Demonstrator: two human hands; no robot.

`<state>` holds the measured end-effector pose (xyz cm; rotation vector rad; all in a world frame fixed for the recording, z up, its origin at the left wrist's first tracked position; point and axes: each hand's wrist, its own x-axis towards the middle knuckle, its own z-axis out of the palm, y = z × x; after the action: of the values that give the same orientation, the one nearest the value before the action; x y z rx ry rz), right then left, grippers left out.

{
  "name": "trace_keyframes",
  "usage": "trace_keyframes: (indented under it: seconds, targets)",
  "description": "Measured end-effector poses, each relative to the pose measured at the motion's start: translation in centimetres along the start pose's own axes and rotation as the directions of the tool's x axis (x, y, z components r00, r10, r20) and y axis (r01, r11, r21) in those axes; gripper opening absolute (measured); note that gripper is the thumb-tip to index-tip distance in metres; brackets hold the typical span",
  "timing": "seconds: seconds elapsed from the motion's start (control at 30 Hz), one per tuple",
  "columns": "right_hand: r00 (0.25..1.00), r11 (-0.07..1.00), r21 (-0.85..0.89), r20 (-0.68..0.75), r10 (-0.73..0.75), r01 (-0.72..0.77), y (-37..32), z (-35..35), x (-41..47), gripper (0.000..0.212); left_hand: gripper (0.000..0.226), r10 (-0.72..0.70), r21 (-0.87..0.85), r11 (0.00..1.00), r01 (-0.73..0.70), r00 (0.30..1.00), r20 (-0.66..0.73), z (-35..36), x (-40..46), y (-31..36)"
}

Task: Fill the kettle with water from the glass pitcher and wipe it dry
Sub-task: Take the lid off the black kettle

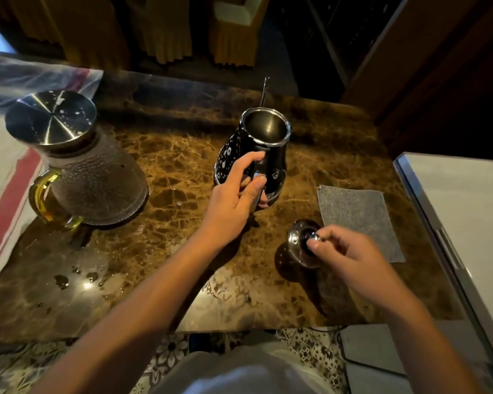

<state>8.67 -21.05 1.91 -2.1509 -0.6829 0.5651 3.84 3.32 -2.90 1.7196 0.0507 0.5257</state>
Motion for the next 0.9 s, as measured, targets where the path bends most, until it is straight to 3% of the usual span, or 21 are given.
trace_keyframes:
  seconds: [0.2, 0.4, 0.73, 0.9]
  targets:
    - [0.995, 0.975, -0.203, -0.070, 0.077, -0.090, 2.9, 3.3, -1.2, 0.007, 0.042, 0.023, 0.077, 0.997, -0.022, 1.000, -0.013, 0.2, -0.2, 0.1]
    - [0.994, 0.986, -0.130, -0.003, 0.107, -0.106, 3.3, 6.4, -1.4, 0.027, 0.041, 0.060, 0.128, 0.990, -0.057, 0.998, -0.019, 0.3, -0.1, 0.1]
    - [0.991, 0.971, -0.201, 0.000, 0.135, -0.132, 3.4, 7.4, -1.3, 0.025, 0.042, 0.058, 0.166, 0.985, -0.043, 0.995, -0.083, 0.7, -0.4, 0.2]
    - [0.985, 0.983, -0.100, 0.071, 0.159, -0.152, 3.6, 6.4, -0.9, 0.016, 0.041, 0.073, 0.210, 0.977, -0.046, 0.990, -0.123, 1.3, -0.5, 0.4]
